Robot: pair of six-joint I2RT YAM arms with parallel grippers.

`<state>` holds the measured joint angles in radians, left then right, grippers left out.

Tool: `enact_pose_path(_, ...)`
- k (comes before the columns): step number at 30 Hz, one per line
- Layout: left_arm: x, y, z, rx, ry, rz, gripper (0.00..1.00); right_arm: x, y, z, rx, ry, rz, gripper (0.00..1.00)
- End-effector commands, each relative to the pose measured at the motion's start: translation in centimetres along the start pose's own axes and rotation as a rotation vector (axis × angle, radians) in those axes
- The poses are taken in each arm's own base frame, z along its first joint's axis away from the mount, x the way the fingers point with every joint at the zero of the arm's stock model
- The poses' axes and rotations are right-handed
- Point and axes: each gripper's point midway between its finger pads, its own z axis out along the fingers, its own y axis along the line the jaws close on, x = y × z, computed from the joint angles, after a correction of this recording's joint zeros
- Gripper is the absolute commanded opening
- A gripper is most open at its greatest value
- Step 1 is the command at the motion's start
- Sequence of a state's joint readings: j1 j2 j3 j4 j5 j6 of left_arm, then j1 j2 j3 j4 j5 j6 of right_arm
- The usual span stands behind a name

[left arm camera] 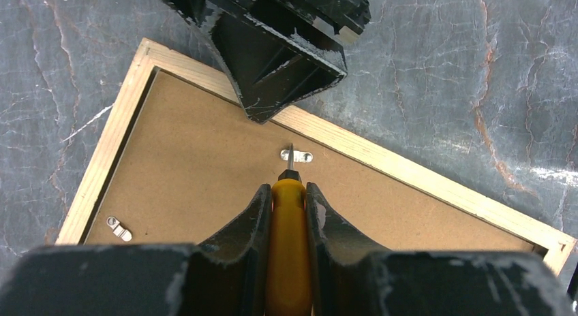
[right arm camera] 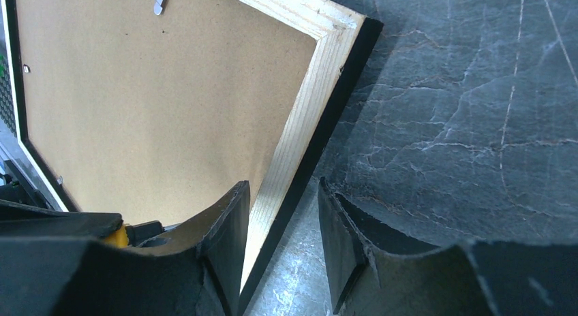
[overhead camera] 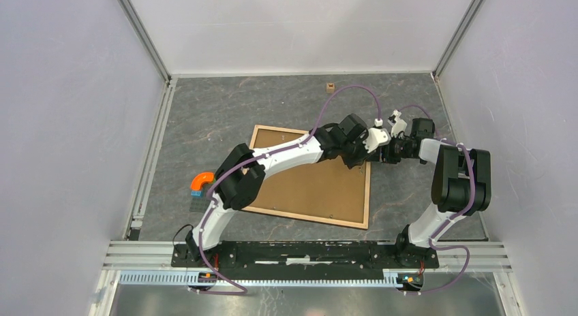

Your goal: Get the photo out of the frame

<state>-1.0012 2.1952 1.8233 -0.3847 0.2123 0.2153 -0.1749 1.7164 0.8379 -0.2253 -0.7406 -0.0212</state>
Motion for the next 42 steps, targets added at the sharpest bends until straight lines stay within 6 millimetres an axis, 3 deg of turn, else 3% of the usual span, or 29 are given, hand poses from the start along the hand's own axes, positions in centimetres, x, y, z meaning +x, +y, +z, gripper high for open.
enact_pose_path(1, -0.5, 0.0, 0.4, 0.006, 0.005, 0.061, 0.02, 3.5, -1.6, 0.7, 0.077, 0.098, 0.049, 0.48)
enact_pose_path(8, 0.2, 0.4, 0.8, -0.008, 0.042, 0.078, 0.02, 3.7, -1.6, 0.8, 0.078, 0.101, 0.048, 0.48)
enact_pose_path(16, 1.1, -0.4, -0.9, 0.039, 0.093, 0.139, 0.02, 3.7, -2.0, 0.8, 0.092, 0.107, 0.049, 0.48)
enact_pose_path(32, 2.6, -0.7, -2.5, 0.04, 0.135, 0.143, 0.02, 3.9, -1.8, 0.8, 0.092, 0.112, 0.047, 0.48)
enact_pose_path(42, 2.6, -2.6, -3.0, 0.128, 0.117, 0.128, 0.02, 3.4, -1.4, 0.9, 0.075, 0.105, 0.022, 0.48)
